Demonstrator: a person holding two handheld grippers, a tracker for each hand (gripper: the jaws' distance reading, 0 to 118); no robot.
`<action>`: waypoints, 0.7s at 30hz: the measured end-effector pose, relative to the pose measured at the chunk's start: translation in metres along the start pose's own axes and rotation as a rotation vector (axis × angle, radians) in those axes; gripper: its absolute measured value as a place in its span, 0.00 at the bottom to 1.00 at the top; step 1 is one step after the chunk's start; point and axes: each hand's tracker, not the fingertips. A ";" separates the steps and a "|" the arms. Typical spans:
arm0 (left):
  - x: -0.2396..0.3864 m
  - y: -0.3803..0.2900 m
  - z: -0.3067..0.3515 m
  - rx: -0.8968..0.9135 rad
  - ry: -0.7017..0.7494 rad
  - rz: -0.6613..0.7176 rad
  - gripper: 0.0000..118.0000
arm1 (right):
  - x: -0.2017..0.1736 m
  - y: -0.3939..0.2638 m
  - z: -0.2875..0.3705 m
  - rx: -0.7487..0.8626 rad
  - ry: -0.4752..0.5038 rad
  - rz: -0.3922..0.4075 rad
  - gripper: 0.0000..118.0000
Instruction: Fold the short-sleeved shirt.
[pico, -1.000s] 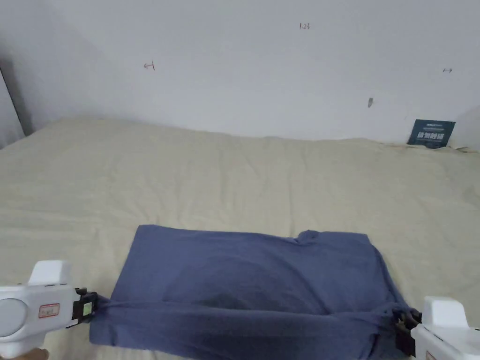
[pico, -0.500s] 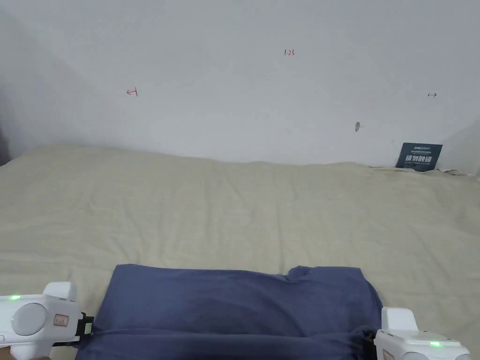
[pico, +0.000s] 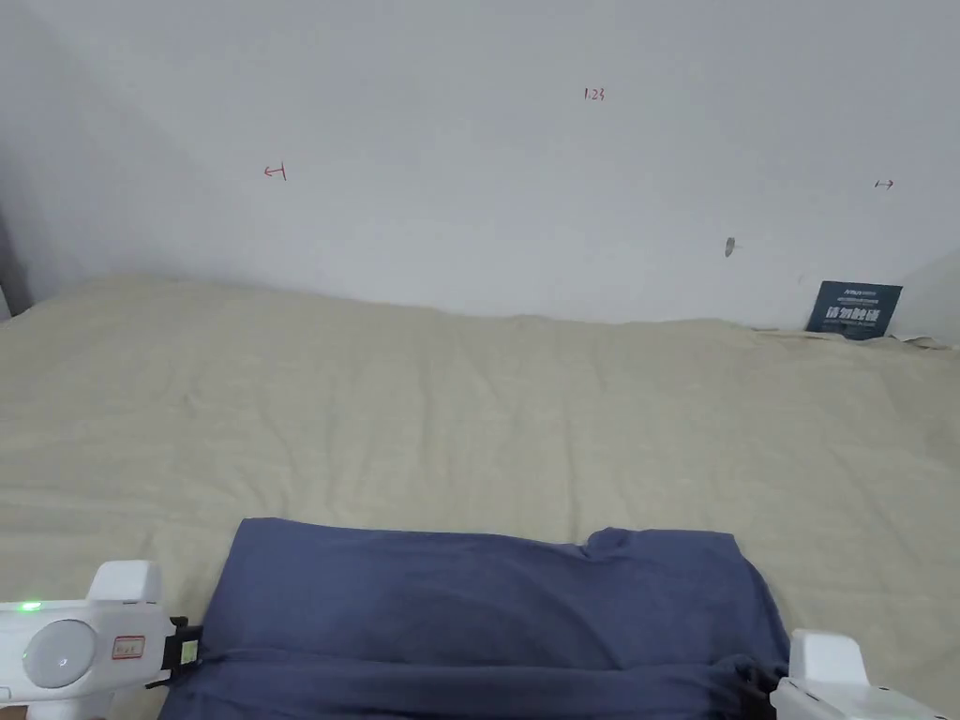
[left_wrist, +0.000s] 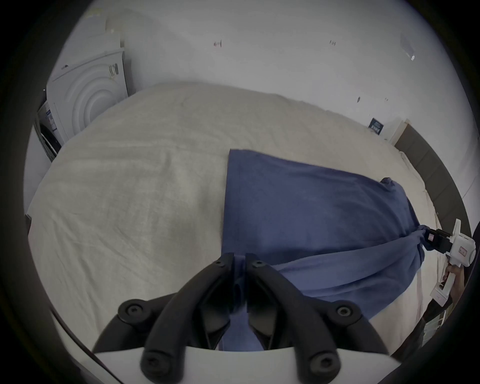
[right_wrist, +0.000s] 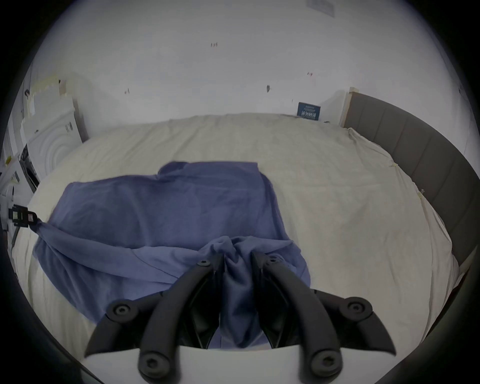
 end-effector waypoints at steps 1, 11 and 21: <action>-0.004 -0.002 0.009 0.029 -0.003 0.000 0.33 | 0.001 -0.002 0.007 0.016 0.001 -0.014 0.27; 0.006 -0.056 0.089 0.306 0.016 0.007 0.55 | -0.004 -0.029 0.078 0.160 0.012 -0.068 0.31; 0.014 -0.128 0.128 0.337 0.021 0.017 0.03 | -0.026 -0.076 0.129 0.253 0.019 -0.010 0.01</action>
